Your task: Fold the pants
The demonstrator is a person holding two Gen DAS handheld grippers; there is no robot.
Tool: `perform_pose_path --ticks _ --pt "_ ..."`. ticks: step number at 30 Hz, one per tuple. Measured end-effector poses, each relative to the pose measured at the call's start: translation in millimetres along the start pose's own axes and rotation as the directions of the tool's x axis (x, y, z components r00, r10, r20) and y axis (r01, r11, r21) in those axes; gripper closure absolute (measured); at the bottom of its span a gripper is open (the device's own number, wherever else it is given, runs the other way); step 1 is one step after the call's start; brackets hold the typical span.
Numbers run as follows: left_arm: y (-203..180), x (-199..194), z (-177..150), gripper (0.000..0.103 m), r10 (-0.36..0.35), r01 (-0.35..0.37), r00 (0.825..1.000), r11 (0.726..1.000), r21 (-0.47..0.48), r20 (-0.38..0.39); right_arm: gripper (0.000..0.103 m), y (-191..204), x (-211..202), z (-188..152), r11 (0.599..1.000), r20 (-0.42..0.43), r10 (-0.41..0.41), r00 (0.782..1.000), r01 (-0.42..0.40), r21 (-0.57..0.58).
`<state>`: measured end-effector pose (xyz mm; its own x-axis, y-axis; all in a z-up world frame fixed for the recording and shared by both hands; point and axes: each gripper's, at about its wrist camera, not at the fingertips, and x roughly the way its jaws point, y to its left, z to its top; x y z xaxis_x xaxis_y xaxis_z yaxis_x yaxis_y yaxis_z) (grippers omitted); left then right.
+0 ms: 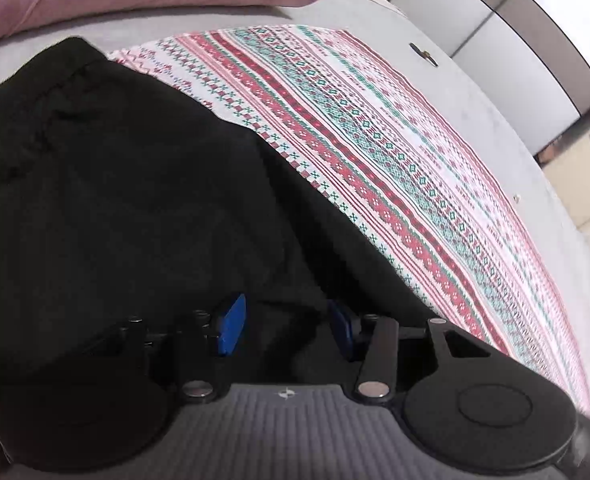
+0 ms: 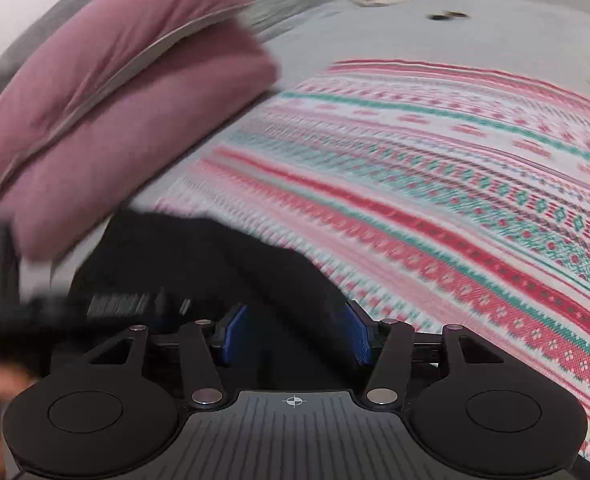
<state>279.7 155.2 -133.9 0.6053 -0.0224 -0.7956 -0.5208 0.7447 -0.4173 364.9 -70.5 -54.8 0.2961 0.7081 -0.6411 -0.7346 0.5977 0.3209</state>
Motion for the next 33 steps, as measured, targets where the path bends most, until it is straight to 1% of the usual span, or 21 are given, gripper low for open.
perform_pose_path --ticks 2,3,4,6,9,13,15,16,17,18,19,20,21,22,23,24,26,27,29,30,33 --pt "4.5 0.3 2.6 0.031 -0.014 0.014 1.0 1.0 -0.028 -0.006 0.051 11.1 -2.7 -10.7 0.998 -0.022 0.016 1.0 -0.017 -0.066" --pt "6.4 1.4 4.0 0.031 -0.018 0.017 1.0 0.999 -0.041 -0.008 0.051 19.2 -6.7 -16.3 0.992 -0.027 -0.008 1.0 0.004 -0.124" --pt "7.6 1.5 4.0 0.031 -0.02 0.02 1.0 0.999 -0.05 -0.009 0.051 29.5 -10.3 -22.6 0.98 -0.017 -0.04 0.999 0.035 -0.198" --pt "7.5 0.4 2.5 0.031 -0.017 0.016 1.0 0.999 -0.05 -0.008 0.05 44.0 -14.5 -30.7 0.953 0.003 -0.047 0.999 0.046 -0.3" --pt "5.9 0.3 1.9 0.031 -0.006 0.006 1.0 0.999 -0.044 -0.005 0.049 53.3 -10.3 -33.8 0.935 0.001 -0.034 0.999 0.032 -0.354" --pt "10.5 0.2 2.7 0.031 -0.019 0.018 1.0 0.998 -0.056 -0.009 0.048 39.9 16.7 -23.7 0.958 -0.048 -0.043 0.998 0.028 -0.287" --pt "11.3 0.2 3.3 0.031 -0.019 0.018 1.0 0.998 -0.061 -0.011 0.048 36.4 16.8 -25.3 0.966 -0.07 0.03 0.997 -0.047 -0.252" --pt "11.4 0.2 3.3 0.031 -0.018 0.018 1.0 0.998 -0.064 -0.011 0.048 40.7 11.1 -27.5 0.955 -0.069 0.077 0.995 -0.093 -0.283" --pt "11.6 -0.1 3.3 0.031 -0.017 0.016 1.0 0.998 -0.067 -0.01 0.046 42.7 1.0 -27.0 0.94 -0.03 0.085 0.996 -0.091 -0.328" --pt "11.6 -0.3 3.3 0.031 -0.016 0.015 1.0 0.998 -0.067 -0.01 0.044 39.8 -13.1 -22.9 0.94 0.052 0.061 0.997 -0.04 -0.338" --pt "11.5 -0.4 3.2 0.031 -0.014 0.014 1.0 0.998 -0.064 -0.01 0.044 28.3 -27.2 -13.4 0.96 0.136 0.028 0.99 0.011 -0.28" --pt "11.3 -0.1 3.3 0.031 -0.014 0.014 1.0 0.998 -0.065 -0.011 0.044 9.4 -38.0 -1.1 0.984 0.18 0.003 0.984 0.029 -0.175" --pt "11.3 0.1 3.6 0.031 -0.015 0.014 1.0 0.998 -0.066 -0.011 0.043 -11.2 -44.1 8.7 0.997 0.192 -0.012 0.981 0.025 -0.068" --pt "11.6 -0.2 3.3 0.031 -0.015 0.014 1.0 0.998 -0.063 -0.011 0.042 -34.4 -43.4 16.9 0.999 0.18 -0.021 0.983 0.015 0.036" --pt "10.8 -0.5 3.1 0.031 -0.012 0.011 1.0 0.998 -0.057 -0.011 0.042 -55.1 -35.9 21.2 0.993 0.132 -0.01 0.991 -0.005 0.114" --pt "9.9 -0.7 2.9 0.031 -0.009 0.008 1.0 0.999 -0.051 -0.01 0.042 -76.0 -20.8 21.4 0.981 0.045 0.019 0.999 -0.027 0.193" --pt "9.5 -0.8 2.8 0.031 -0.007 0.006 1.0 0.998 -0.055 -0.009 0.042 -94.7 0.3 12.1 0.957 -0.071 0.052 0.996 -0.029 0.29" --pt "8.8 -0.8 2.6 0.031 -0.004 0.004 1.0 0.998 -0.055 -0.008 0.042 -91.7 -1.5 5.3 0.96 -0.056 0.074 0.996 -0.056 0.276" --pt "8.3 -1.2 2.2 0.031 -0.003 0.003 1.0 0.999 -0.052 -0.007 0.042 -77.3 -11.4 -3.5 0.958 -0.014 0.182 0.983 -0.175 0.227" --pt "8.5 -1.2 2.3 0.031 -0.005 0.004 1.0 0.998 -0.056 -0.007 0.042 -65.5 -19.0 -8.6 0.961 -0.001 0.204 0.979 -0.2 0.191" --pt "10.1 -1.4 2.8 0.031 -0.012 0.011 1.0 0.997 -0.072 -0.009 0.042 -19.9 -34.7 -23.1 0.984 -0.031 0.177 0.984 -0.177 0.009"
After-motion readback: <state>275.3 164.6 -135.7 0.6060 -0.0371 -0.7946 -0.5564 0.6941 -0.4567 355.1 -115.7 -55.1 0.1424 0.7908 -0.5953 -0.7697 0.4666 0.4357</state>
